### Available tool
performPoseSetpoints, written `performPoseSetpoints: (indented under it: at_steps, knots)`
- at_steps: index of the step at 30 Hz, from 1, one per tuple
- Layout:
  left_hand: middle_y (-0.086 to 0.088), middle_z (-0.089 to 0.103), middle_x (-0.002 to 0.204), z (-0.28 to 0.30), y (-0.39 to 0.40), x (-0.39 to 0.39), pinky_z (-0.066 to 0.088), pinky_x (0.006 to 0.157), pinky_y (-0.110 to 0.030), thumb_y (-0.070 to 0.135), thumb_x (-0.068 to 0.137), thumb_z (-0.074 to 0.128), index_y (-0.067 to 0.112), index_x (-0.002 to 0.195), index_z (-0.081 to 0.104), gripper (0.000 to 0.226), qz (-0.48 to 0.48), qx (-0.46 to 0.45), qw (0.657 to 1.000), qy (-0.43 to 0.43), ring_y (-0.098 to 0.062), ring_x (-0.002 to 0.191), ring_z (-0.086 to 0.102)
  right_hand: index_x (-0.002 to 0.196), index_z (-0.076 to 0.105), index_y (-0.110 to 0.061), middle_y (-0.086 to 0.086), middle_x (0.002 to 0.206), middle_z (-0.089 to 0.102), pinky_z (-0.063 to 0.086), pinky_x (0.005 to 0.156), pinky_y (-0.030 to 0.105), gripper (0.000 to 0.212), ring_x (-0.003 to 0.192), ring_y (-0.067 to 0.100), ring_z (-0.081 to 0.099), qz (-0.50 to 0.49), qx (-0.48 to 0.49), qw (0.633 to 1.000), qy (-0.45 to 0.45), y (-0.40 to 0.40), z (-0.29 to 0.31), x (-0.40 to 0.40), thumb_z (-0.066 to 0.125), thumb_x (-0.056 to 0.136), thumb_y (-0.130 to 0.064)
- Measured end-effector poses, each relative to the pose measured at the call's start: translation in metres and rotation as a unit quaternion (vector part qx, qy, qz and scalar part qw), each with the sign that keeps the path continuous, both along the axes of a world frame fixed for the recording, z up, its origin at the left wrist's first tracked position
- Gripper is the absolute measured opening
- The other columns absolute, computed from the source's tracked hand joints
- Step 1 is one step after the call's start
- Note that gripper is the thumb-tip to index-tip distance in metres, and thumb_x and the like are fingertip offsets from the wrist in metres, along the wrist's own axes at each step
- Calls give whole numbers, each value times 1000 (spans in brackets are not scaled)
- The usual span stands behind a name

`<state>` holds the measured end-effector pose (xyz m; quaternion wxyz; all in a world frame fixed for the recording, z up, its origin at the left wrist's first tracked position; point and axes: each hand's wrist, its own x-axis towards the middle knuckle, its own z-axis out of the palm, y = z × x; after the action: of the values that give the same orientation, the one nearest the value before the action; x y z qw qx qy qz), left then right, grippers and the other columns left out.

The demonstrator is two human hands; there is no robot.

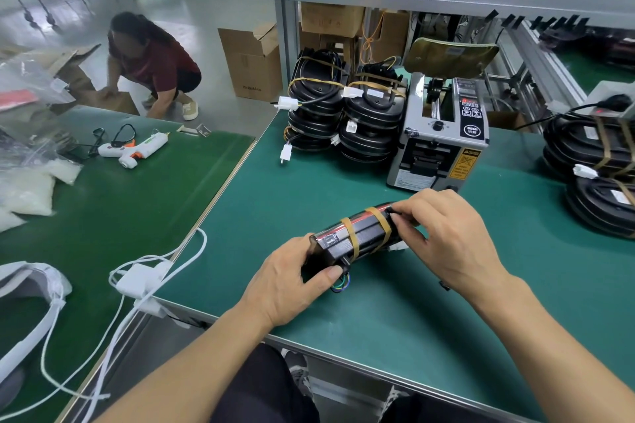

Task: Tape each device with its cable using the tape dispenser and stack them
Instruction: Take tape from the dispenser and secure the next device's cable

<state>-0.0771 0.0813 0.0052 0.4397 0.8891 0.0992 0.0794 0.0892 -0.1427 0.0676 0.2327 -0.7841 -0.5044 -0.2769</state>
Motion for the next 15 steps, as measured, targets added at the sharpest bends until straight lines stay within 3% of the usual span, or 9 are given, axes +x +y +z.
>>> performPoseSetpoints:
  at_steps: [15]
  knots:
    - [12,72,119,-2,0,0,55,99,-44,67,90,59,32,131,65,54,2,2,1000,-8,-13,112,67,92,72,-4,8,85,67,47,66,44,19,70,32,61,21,11,998,-57,0,-7,2,60,103,-13]
